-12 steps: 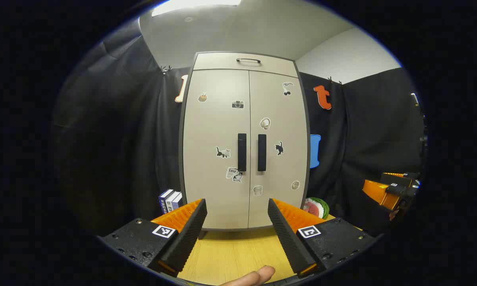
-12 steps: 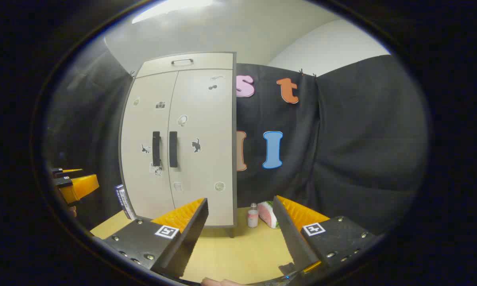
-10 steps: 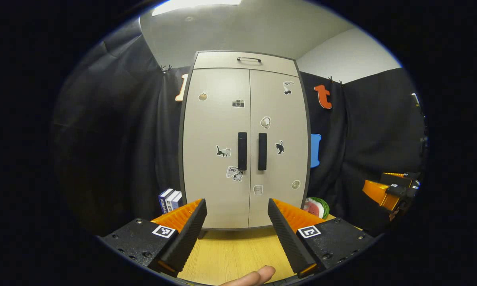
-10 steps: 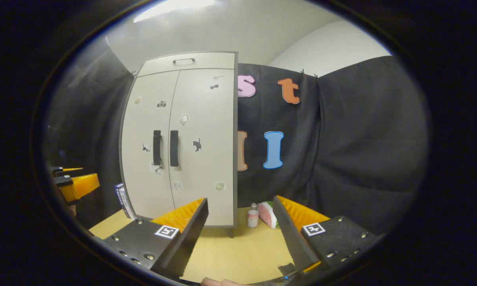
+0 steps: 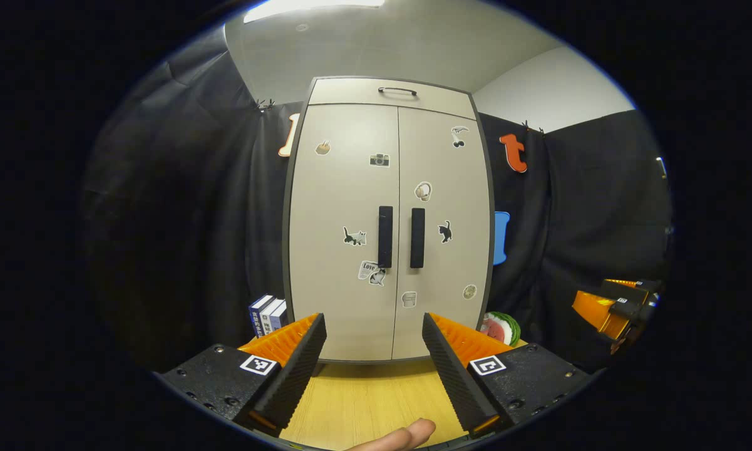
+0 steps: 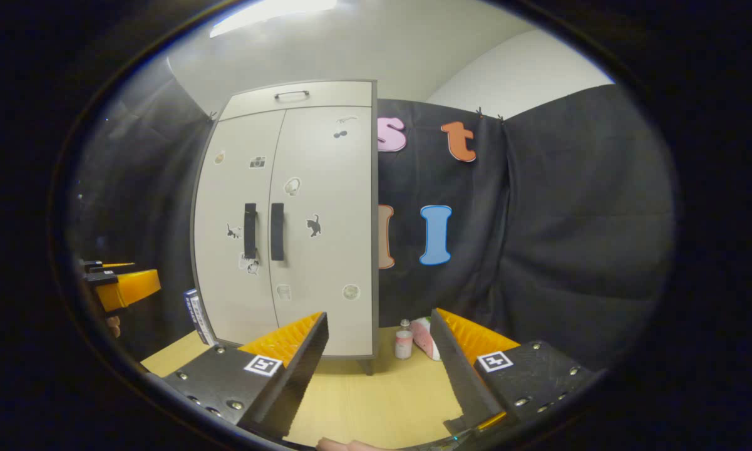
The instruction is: Open the right door of the double-door shoe cabinet with the right hand, and open the left door with the left hand.
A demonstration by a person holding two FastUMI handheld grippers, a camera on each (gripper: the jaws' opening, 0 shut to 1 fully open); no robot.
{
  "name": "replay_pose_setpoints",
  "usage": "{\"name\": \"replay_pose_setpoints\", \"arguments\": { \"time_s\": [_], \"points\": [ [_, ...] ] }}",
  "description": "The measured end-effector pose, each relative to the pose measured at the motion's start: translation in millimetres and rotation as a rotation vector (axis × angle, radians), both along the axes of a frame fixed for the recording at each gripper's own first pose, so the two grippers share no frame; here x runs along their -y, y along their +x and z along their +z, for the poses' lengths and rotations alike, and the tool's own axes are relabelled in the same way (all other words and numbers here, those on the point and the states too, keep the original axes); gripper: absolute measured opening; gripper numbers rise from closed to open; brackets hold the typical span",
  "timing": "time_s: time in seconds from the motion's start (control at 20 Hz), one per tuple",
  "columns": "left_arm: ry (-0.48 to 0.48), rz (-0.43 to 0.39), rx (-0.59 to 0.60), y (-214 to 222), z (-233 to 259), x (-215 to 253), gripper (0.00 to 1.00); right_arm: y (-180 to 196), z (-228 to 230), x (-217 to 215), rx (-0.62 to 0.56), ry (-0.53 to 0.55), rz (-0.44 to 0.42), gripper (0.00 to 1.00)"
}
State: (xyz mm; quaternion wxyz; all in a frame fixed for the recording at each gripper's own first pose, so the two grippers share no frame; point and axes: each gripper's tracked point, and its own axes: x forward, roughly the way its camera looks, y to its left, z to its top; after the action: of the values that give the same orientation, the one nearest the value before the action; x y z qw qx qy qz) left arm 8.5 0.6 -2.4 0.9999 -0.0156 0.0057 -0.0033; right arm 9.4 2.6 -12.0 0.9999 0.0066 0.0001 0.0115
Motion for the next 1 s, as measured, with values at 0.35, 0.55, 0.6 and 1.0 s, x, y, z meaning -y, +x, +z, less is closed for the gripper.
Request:
{"name": "replay_pose_setpoints", "arguments": {
  "time_s": [0.35, 0.55, 0.6, 1.0],
  "points": [
    [0.013, -0.012, 0.022, 6.1, 7.2, -1.3, 0.96, 30.8, 2.5, -18.9, -0.006, 0.003, 0.032, 0.97],
    [0.012, -0.021, 0.036, 9.4, 7.8, -8.8, 0.96, 69.9, 6.1, -43.4, -0.012, 0.007, 0.076, 0.98],
    [0.018, -0.017, 0.046, 9.4, 8.4, -12.8, 0.96, 79.9, 10.0, -53.5, -0.011, 0.015, 0.102, 0.98],
    [-0.008, 0.025, 0.035, 0.4, -16.4, -41.9, 0.96, 179.1, 56.0, -146.5, 0.037, 0.032, 0.251, 0.94]
  ]
}}
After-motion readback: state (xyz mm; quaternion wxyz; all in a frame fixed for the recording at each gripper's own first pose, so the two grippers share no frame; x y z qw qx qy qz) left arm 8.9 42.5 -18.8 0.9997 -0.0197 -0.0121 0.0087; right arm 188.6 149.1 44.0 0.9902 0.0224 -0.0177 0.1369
